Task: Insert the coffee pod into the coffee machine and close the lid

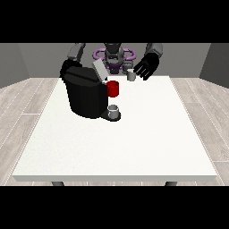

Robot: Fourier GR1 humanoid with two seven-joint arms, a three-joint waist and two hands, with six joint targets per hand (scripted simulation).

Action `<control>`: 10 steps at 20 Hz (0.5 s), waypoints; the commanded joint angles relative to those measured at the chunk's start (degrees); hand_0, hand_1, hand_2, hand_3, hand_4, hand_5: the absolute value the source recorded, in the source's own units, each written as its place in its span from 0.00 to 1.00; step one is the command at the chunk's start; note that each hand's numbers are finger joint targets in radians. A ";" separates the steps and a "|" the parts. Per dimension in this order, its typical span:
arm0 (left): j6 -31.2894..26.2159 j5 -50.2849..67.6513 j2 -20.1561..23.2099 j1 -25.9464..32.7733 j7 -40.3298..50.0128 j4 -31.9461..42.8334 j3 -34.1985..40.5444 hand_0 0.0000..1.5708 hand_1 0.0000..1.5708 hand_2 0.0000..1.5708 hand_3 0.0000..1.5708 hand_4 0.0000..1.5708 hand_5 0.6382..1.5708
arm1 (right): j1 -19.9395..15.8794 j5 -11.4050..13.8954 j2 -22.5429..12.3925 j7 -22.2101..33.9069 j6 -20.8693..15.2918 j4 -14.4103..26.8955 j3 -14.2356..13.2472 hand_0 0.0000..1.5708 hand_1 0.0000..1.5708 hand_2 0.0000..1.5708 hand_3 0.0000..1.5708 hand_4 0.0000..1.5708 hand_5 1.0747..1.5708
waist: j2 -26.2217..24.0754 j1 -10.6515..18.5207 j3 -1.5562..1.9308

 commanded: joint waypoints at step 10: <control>0.14 -0.27 0.62 -9.15 4.05 2.37 2.20 0.81 0.81 0.85 0.81 0.33 1.00 | -4.39 1.89 0.38 5.50 -3.58 -5.23 2.20 0.00 0.00 0.00 0.00 0.32 1.00 | 2.86 -4.40 0.00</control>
